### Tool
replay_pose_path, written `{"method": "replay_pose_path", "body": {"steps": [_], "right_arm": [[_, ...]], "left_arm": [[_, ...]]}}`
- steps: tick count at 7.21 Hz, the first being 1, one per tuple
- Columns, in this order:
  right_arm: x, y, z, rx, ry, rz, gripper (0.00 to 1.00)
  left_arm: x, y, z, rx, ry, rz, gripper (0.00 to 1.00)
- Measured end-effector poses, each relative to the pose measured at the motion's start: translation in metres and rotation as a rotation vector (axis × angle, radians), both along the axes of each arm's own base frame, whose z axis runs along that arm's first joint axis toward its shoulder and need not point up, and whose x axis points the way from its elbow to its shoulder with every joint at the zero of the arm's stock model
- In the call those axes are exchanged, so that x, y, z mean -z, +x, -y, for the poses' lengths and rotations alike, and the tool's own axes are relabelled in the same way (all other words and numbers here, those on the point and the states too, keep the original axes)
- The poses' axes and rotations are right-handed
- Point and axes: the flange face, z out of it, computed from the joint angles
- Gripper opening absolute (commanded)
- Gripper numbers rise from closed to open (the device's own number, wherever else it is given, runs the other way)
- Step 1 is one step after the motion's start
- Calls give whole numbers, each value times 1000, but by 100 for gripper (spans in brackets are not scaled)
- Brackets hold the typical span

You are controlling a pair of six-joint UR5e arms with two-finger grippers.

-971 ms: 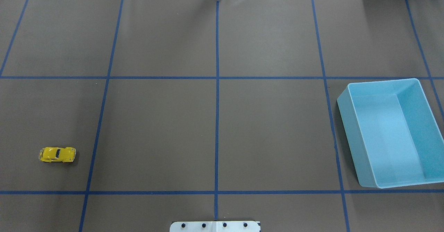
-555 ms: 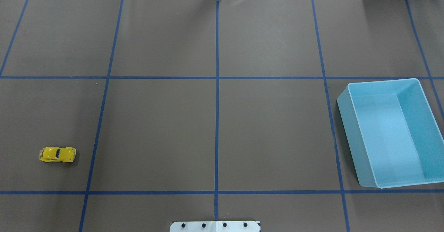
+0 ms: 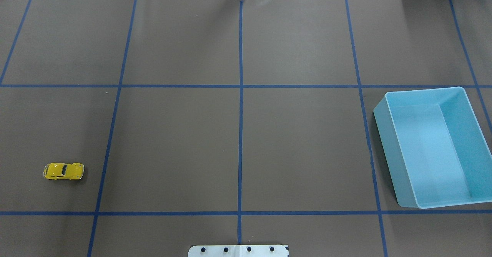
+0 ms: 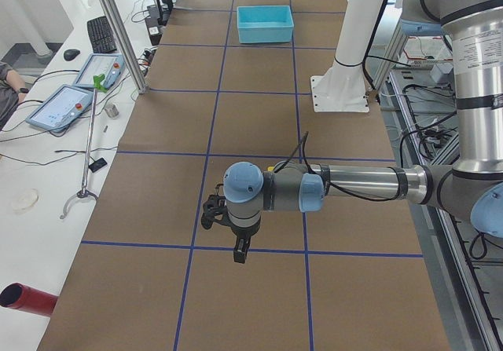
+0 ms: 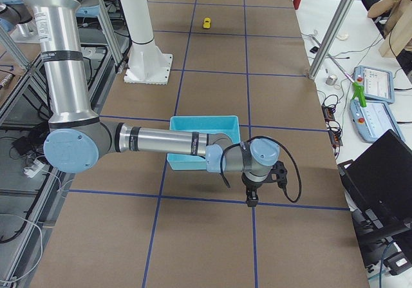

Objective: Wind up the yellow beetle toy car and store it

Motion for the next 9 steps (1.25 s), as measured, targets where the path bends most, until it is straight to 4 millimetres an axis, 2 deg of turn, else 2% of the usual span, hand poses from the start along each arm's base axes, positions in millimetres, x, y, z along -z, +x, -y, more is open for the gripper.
{"method": "replay_pose_path", "body": {"steps": [2, 7, 9], "right_arm": [[6, -1, 2, 2, 11, 6, 100], [4, 0, -3, 2, 9, 8, 100], [12, -4, -4, 7, 13, 61, 100]], "left_arm": [[2, 0, 0, 0, 3, -3, 100], [7, 4, 2, -1, 4, -62, 100], [19, 5, 3, -5, 21, -63, 100]]}}
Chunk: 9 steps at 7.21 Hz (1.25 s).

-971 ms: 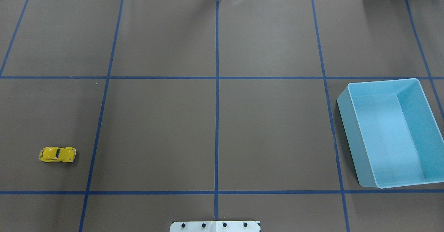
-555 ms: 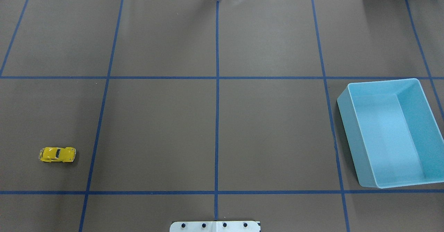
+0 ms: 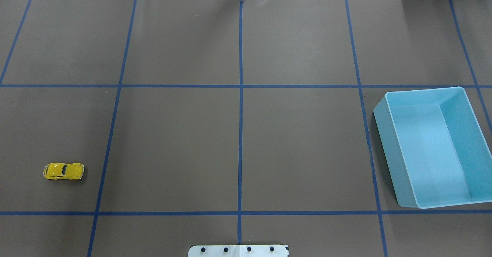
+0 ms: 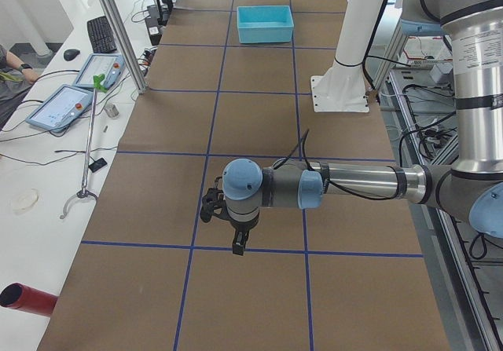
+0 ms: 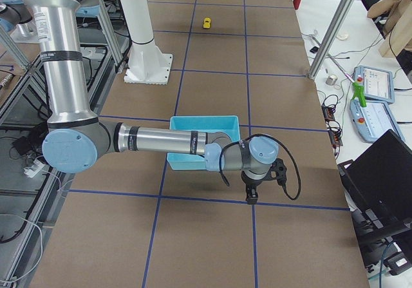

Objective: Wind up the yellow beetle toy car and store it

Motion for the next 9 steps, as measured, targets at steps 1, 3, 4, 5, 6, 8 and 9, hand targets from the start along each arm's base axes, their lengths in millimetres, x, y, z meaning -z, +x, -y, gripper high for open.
{"method": "replay_pose_path", "body": {"steps": [1, 3, 4, 5, 6, 8, 9], "right_arm": [[2, -3, -1, 4, -5, 41, 100], [0, -5, -5, 9, -15, 73, 100], [-7, -5, -9, 11, -26, 74, 100], [-10, -5, -12, 11, -31, 74, 100], [-9, -5, -13, 11, -28, 74, 100], [-7, -5, -13, 12, -23, 73, 100], [-8, -5, -14, 12, -24, 74, 100]], "left_arm": [[20, 7, 4, -18, 9, 2, 100], [82, 47, 30, -108, 39, 6, 100], [112, 72, 36, -157, 82, -2, 100], [148, 102, 33, -226, 152, -14, 100], [184, 140, 21, -320, 237, -31, 100], [237, 216, -8, -527, 426, -69, 100], [249, 246, -20, -621, 551, -66, 100]]}}
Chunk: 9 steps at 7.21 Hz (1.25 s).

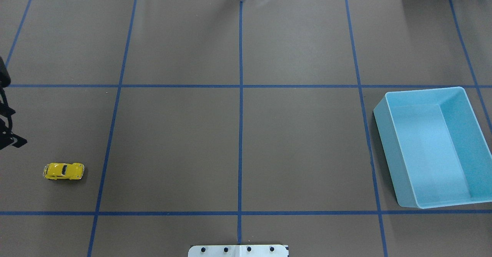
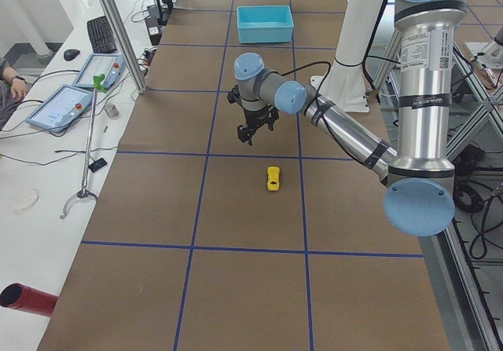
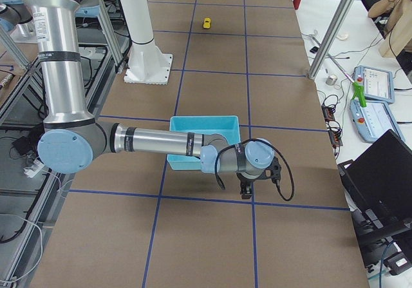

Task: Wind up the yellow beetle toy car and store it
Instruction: 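Lower the left gripper over the yellow beetle toy car, then close the left gripper on the yellow car's body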

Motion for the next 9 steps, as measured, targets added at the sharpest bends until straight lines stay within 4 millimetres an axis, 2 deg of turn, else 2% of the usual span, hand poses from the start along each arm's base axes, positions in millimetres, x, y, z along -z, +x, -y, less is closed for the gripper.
{"method": "replay_pose_path", "body": {"steps": [2, 3, 4, 5, 6, 8, 9], "right_arm": [[-3, 0, -1, 0, -6, -1, 100], [-6, 0, -3, 0, -13, -3, 100], [-10, 1, -5, 0, -18, -5, 100], [-11, 1, -7, 0, -20, -5, 100], [-9, 1, -6, 0, -17, -4, 100], [-3, 0, -2, -1, -5, -3, 100], [-2, 0, -2, -1, -3, -3, 100]], "left_arm": [[10, 57, -24, -119, 205, 8, 100], [12, 74, -34, -148, 267, 7, 100], [10, 82, -42, -175, 314, -4, 100], [0, 83, -48, -215, 372, -17, 100], [-20, 83, -52, -251, 428, -36, 100], [-79, 81, -56, -269, 497, -93, 100], [-98, 82, -58, -269, 497, -124, 100]]}}
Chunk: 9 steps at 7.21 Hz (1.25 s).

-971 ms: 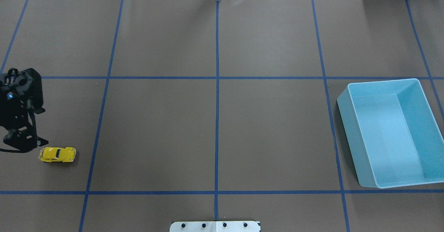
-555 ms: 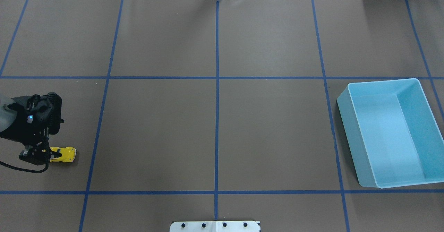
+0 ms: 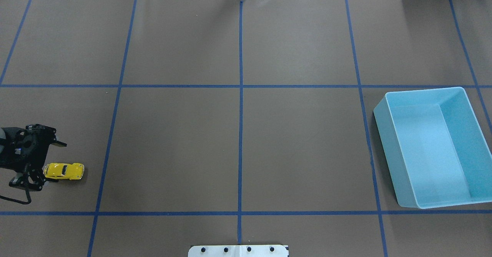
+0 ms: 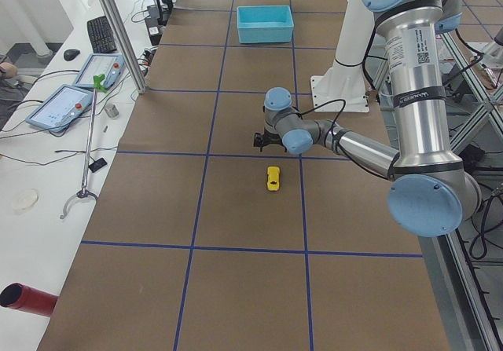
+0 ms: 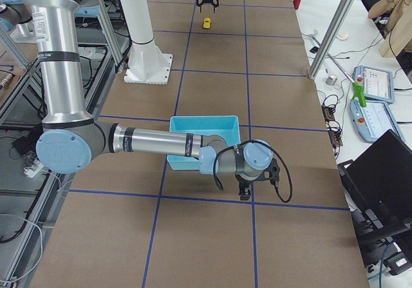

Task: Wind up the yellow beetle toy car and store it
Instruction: 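Close the left gripper on the yellow car's body, then press the car down and drag it backward with the left gripper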

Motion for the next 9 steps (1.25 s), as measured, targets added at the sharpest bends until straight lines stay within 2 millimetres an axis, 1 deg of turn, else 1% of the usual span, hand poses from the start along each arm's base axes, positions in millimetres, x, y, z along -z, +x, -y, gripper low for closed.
{"method": "replay_pose_path", "body": {"steps": [2, 4, 5, 7, 9], "right_arm": [[-1, 0, -2, 0, 0, 1, 100], [-1, 0, -2, 0, 0, 1, 100], [-3, 0, -3, 0, -3, 1, 100], [-4, 0, -4, 0, -4, 2, 100], [-3, 0, -4, 0, -3, 3, 100]], "left_arm": [[-19, 4, -2, -1, -45, -17, 100], [-33, 7, 0, -1, -66, 3, 100], [-35, 10, 2, 1, -85, 27, 100], [-23, 25, 11, 3, -137, 104, 100], [-23, 45, 7, -5, -135, 175, 100]]}}
